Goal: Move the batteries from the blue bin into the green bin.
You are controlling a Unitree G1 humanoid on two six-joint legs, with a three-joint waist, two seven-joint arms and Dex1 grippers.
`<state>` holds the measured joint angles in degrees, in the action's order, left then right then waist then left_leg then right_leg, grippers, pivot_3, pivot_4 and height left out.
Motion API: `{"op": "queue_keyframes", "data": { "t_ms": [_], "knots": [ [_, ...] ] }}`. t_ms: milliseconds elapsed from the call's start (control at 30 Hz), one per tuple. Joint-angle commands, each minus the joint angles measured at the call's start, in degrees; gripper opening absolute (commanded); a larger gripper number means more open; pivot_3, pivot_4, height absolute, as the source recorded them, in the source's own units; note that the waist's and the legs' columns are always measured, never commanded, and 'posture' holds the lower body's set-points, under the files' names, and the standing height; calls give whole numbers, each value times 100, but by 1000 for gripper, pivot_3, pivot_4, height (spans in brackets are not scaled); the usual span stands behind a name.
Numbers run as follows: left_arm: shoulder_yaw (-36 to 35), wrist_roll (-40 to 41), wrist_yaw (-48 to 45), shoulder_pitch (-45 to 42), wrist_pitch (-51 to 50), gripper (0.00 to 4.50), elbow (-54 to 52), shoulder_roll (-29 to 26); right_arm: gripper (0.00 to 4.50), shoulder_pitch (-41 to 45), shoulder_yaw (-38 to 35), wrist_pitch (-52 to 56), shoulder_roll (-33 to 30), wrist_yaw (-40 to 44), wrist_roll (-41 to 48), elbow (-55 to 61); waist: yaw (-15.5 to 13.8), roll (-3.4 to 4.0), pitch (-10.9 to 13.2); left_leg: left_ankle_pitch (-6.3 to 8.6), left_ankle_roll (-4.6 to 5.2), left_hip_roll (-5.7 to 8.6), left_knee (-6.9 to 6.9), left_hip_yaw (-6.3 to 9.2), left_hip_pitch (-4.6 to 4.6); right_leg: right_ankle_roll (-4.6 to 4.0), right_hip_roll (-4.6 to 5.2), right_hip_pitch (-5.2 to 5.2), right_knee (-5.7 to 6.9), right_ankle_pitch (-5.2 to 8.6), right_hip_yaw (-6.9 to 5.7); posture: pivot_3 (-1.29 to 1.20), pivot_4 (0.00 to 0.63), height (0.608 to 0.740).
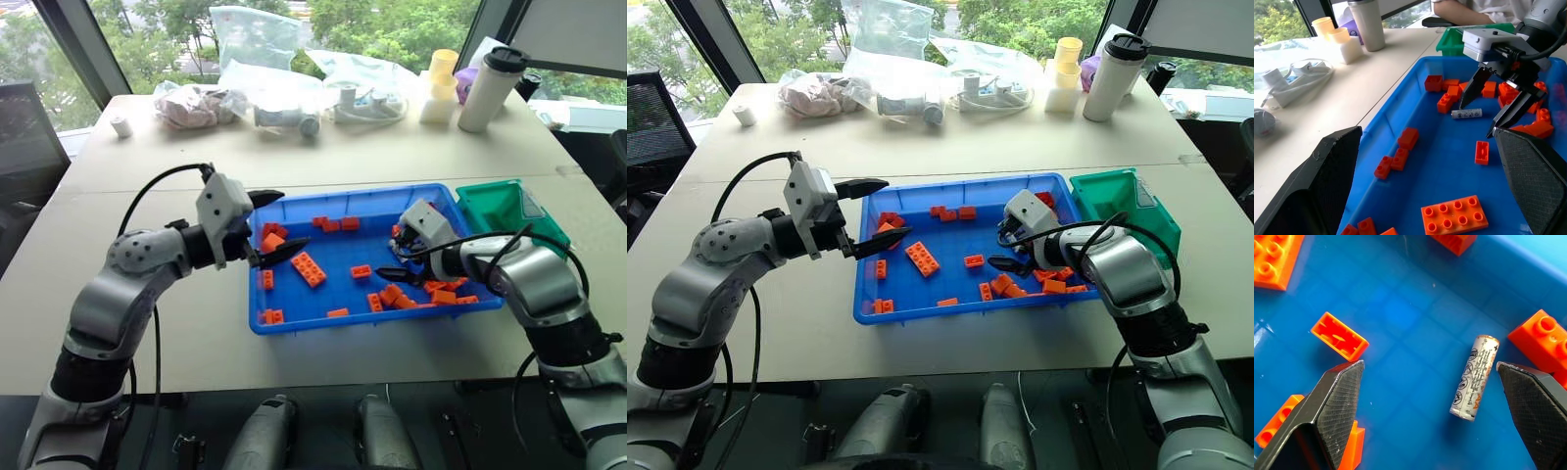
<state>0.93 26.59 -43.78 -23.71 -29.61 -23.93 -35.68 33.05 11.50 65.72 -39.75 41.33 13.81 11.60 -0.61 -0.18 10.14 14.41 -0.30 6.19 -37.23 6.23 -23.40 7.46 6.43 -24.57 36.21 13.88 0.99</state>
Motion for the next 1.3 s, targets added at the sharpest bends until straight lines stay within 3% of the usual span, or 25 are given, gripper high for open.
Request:
{"op": "queue_keyframes", "data": {
  "t_ms": [33,100,200,333,533,700,900,1033,1300],
  "knots": [
    [-175,50,35,15,24,4500,-264,-56,3924,73,-10,-138,-15,-74,-37,-24,1,0,0,0,0,0,0,0,0,0,0,0,0,0,0,0,150,740],
    [-184,49,57,34,15,4500,-284,-53,3160,58,55,-231,-23,-116,-109,-218,1,0,0,0,0,0,-1,0,0,0,0,1,0,0,0,0,150,740],
    [-182,42,77,54,20,4500,-301,-51,1574,10,82,-334,-35,-129,-149,-298,0,0,0,0,0,0,-1,1,2,0,-1,2,0,0,-1,0,150,740],
    [-178,41,83,79,33,4500,-313,-52,43,71,26,-293,-42,-87,-82,-148,1,0,-1,0,0,-1,0,0,2,0,-1,3,0,0,-1,0,150,740],
    [-161,41,62,52,58,4500,-279,-37,29,870,-820,-318,-476,-243,-119,-358,-1,2,1,0,0,1,0,-2,0,0,-1,-1,1,0,1,0,150,740],
    [-132,57,15,47,87,4500,-219,-3,29,1461,-1430,-688,-1359,-344,-350,-1310,-31,0,1,1,2,2,3,1,-1,0,1,7,-10,0,-8,0,150,740],
    [-87,68,-89,-54,122,4500,-86,54,29,1267,-1516,-1314,-2012,-229,-643,-2199,27,1,1,2,4,-4,7,-8,1,0,0,3,-7,0,-2,0,150,740],
    [-100,131,-164,-157,95,4500,-15,99,29,685,-1485,-1673,-2159,19,-674,-2270,36,3,1,2,5,-5,6,-12,1,0,-1,1,-6,0,2,0,150,740],
    [-133,147,-281,-230,72,4500,40,68,3981,279,-1588,-1582,-1991,157,-516,-1901,28,4,1,2,4,-5,5,-12,1,0,-2,1,-5,0,4,0,150,740]
  ]
}}
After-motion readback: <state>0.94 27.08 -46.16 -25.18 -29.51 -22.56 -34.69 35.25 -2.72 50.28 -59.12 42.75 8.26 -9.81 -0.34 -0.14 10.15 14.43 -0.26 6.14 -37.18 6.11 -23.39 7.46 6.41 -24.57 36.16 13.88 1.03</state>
